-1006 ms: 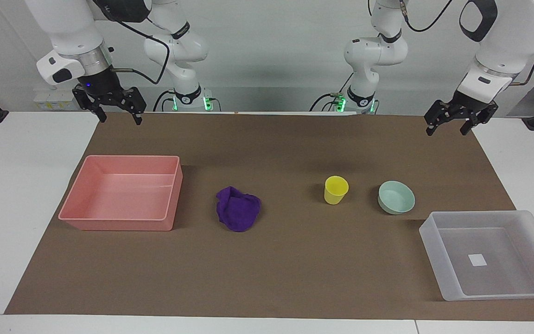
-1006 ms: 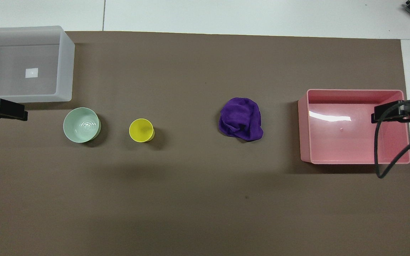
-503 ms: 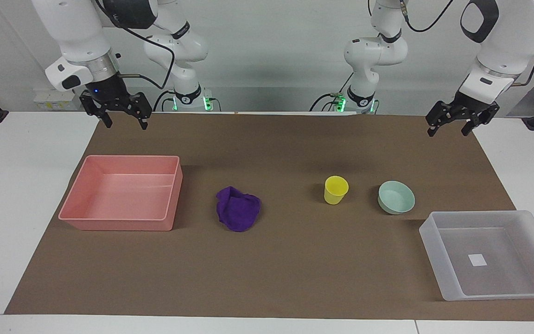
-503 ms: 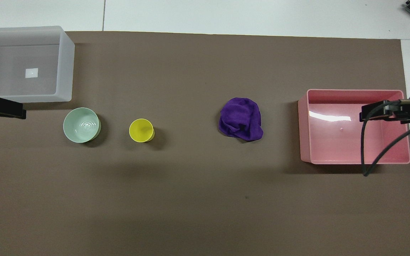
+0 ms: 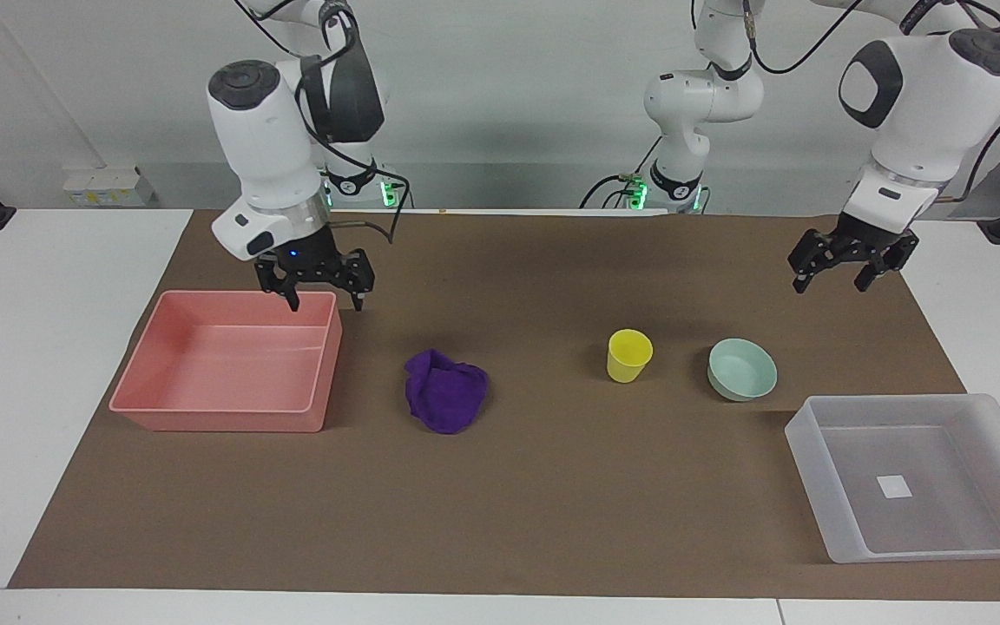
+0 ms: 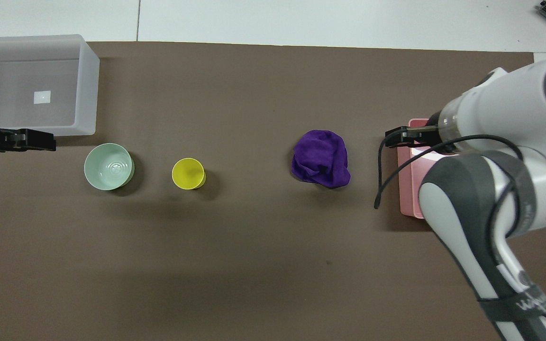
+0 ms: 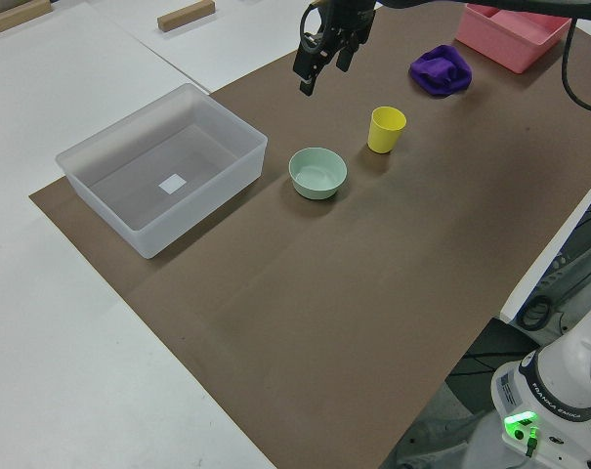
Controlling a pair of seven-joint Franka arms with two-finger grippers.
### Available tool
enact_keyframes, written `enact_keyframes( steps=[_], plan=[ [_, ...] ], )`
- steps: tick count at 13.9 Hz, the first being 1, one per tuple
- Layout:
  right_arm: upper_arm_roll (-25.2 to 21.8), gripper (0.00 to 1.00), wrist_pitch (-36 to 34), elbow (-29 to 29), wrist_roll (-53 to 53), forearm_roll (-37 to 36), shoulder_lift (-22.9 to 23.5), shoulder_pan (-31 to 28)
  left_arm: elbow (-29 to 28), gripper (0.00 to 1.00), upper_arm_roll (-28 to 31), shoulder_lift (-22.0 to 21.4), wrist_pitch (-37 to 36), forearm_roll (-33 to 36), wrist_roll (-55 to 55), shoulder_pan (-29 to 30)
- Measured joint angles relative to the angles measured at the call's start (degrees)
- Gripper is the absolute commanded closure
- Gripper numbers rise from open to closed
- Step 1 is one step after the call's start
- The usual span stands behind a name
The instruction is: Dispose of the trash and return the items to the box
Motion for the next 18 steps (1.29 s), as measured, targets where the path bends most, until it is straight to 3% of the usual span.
enact_keyframes(
  steps=[4,8,12,13,14,15,16,18],
  plan=[
    [0.09,0.0,12.96,-1.69,4.31,0.02,7.91,6.08,-9.74,0.0,0.02,1.5,13.33,0.0,0.07,1.06],
    [0.12,0.0,19.55,-1.97,4.3,0.02,15.01,9.53,-15.48,0.0,0.01,5.49,24.41,0.0,0.09,1.27],
    [-0.08,0.0,24.75,-2.82,1.93,-0.11,19.06,10.42,-17.52,0.02,-0.19,8.99,28.22,0.0,0.23,1.28],
    [-0.16,0.24,25.0,-3.36,1.41,-0.11,19.05,10.29,-17.67,0.09,-0.28,9.85,28.96,0.0,0.26,1.28],
    [-0.17,0.71,25.31,-3.89,1.05,-0.11,19.05,10.18,-17.78,0.24,-0.35,10.69,29.29,0.0,0.3,1.28],
    [-0.2,1.0,25.33,-4.2,0.99,-0.11,19.05,10.15,-18.0,0.56,-0.39,11.46,29.76,0.0,0.31,1.28],
    [-0.21,1.0,25.33,-4.36,0.98,-0.11,19.04,10.16,-18.26,0.99,-0.45,12.03,30.32,0.0,0.37,1.28],
    [-0.23,1.0,24.86,-4.55,0.98,-0.11,18.85,10.15,-18.53,1.0,-0.66,12.53,30.76,0.0,0.42,1.26]
  ],
)
